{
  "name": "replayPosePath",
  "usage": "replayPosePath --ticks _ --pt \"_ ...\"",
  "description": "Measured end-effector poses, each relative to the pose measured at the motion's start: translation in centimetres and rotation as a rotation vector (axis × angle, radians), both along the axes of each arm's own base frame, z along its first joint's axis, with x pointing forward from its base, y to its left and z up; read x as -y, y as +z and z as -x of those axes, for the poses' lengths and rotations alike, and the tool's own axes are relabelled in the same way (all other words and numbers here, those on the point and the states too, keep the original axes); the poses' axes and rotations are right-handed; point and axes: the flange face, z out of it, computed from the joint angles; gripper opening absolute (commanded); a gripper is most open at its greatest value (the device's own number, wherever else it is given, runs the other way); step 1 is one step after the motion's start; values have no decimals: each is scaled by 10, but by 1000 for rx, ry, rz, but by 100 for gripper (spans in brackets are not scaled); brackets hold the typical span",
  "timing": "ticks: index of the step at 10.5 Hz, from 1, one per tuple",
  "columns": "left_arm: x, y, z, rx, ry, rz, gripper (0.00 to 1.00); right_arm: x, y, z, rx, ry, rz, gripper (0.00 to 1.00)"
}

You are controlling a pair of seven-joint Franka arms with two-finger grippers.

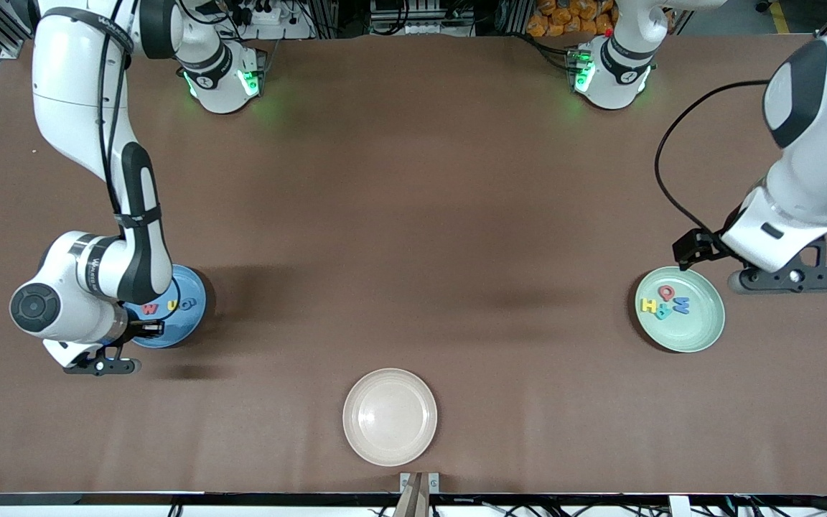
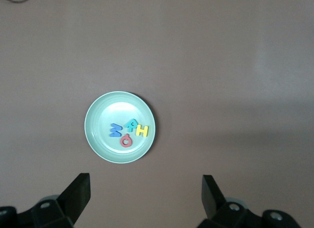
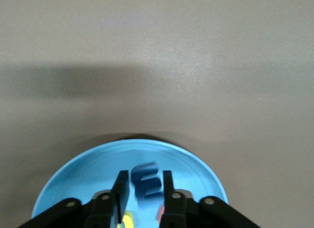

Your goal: Sort upper and lower case letters into plates

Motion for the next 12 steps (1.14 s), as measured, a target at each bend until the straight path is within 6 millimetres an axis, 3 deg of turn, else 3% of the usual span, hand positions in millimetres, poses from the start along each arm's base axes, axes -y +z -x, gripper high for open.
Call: replayPosePath --ticks 2,6,8,11,12 --pt "2 26 13 27 -5 7 100 -7 11 -3 19 14 -6 100" --pt "-4 51 29 -15 8 0 100 -16 93 8 31 24 -85 100" --pt "-4 57 34 -37 10 -2 100 -24 122 31 36 45 -118 100" --pt "-2 57 37 -62 10 7 100 -20 153 70 40 23 -168 100" --pt "-4 57 38 -70 14 9 100 -29 169 85 52 18 -136 100"
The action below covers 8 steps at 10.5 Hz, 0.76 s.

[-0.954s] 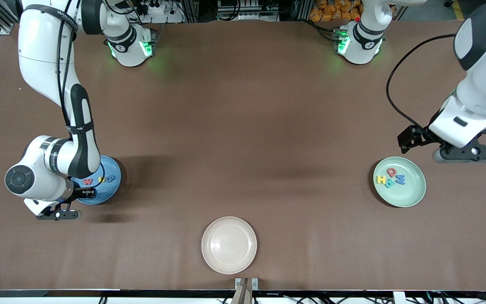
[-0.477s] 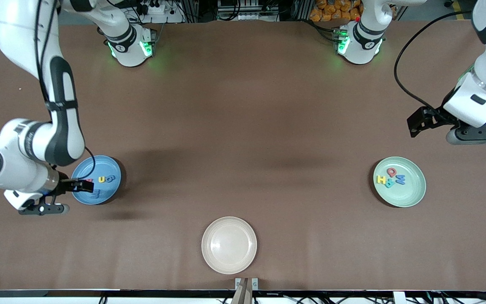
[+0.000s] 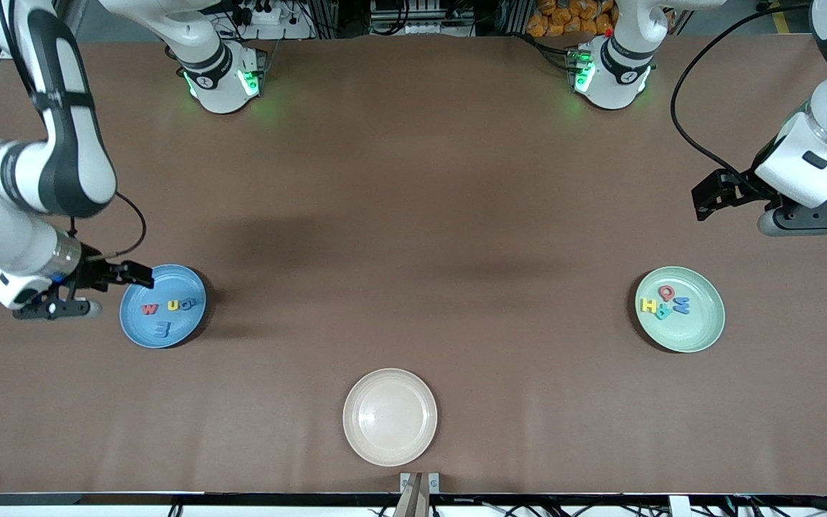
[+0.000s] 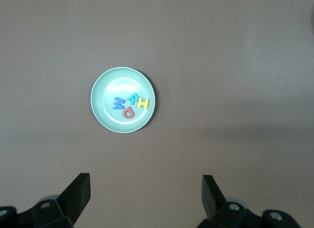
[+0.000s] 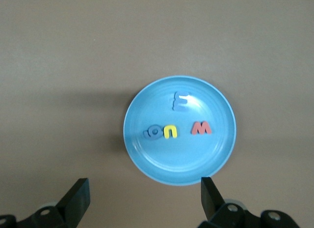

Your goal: Sort upper and lower case letters into plates

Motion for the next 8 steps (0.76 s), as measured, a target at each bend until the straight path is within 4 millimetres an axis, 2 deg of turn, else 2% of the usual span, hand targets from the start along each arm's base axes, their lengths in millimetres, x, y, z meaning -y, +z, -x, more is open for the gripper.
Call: replayPosePath --ticks 2,3,5,8 --pt "-4 0 0 -6 7 2 100 -39 39 26 50 -14 55 100" --pt "-7 0 0 -6 12 2 100 -51 62 36 79 -19 63 100" --pt "-19 1 -2 -5 34 6 100 -50 106 44 122 -29 63 100" --pt "-26 10 2 6 49 40 100 -46 175 43 136 -44 65 100"
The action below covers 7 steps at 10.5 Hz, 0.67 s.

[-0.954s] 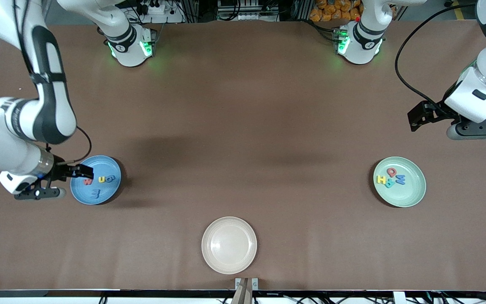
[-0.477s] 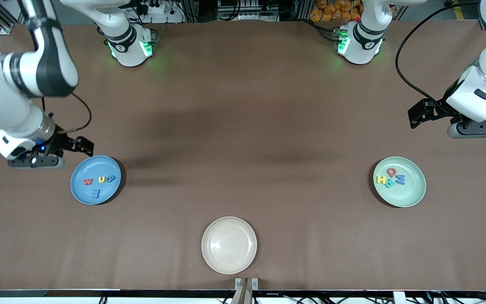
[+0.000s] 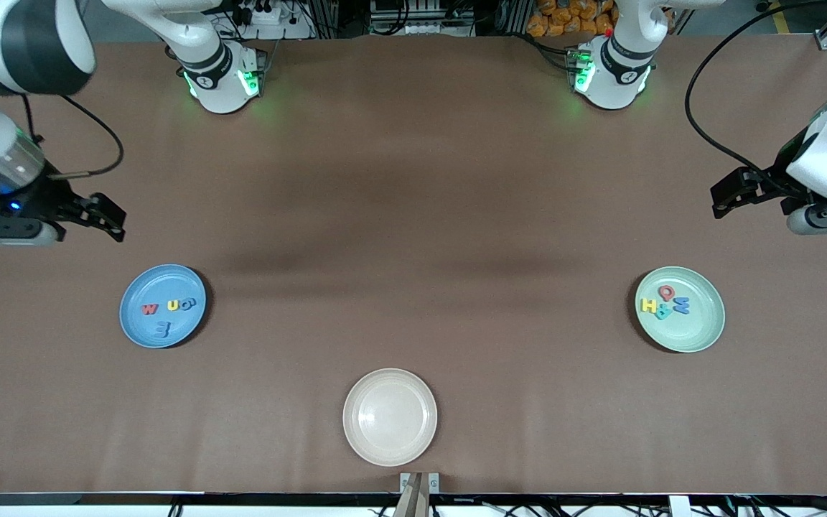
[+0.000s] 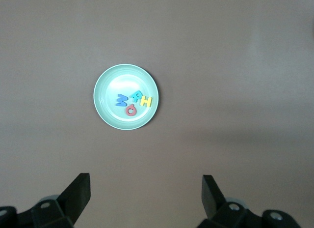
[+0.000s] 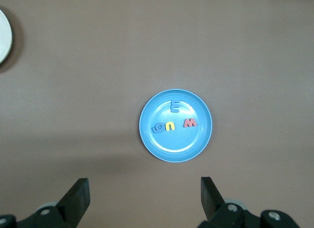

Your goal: Sort upper and lower case letters into plates

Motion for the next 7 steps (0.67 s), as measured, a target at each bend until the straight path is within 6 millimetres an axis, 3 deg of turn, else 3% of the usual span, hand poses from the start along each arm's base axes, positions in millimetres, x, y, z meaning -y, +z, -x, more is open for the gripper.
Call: replayPosePath --ticks 4,7 --pt "-19 5 1 5 22 16 100 -1 73 13 -38 57 -40 100" --pt "-31 5 0 4 37 27 100 1 80 17 -60 75 -40 100"
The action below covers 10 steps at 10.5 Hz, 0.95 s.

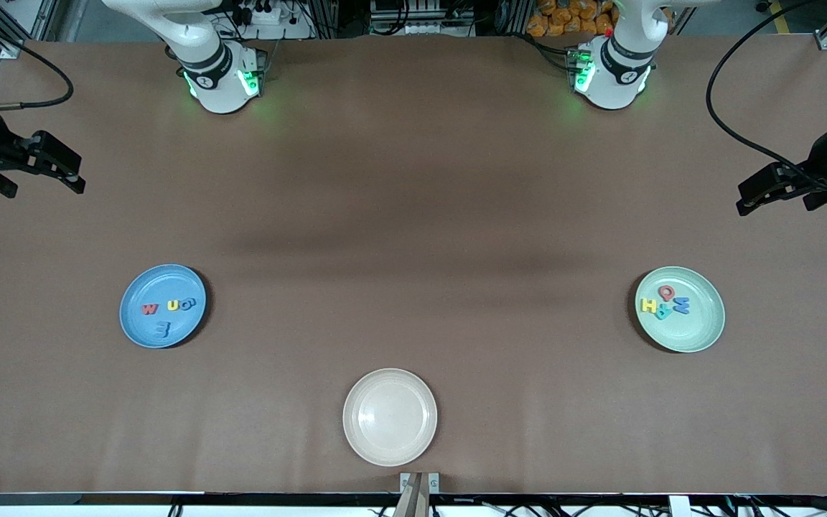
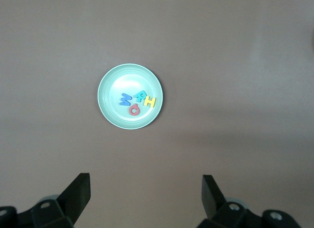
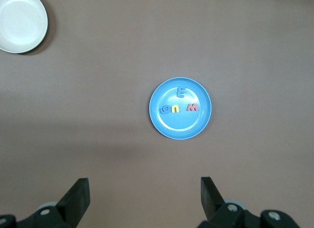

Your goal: Sort upper and lower case letters into plates

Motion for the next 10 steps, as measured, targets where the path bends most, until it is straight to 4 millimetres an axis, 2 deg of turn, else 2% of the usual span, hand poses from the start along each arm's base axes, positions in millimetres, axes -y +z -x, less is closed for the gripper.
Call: replayPosePath --ticks 3,6,10 --pt "11 -1 1 -5 -20 4 100 1 4 0 7 3 0 100" --pt "33 -6 4 -19 -56 6 100 1 8 0 14 4 0 100" --pt "30 -1 10 -14 -50 3 100 3 8 0 14 2 0 100"
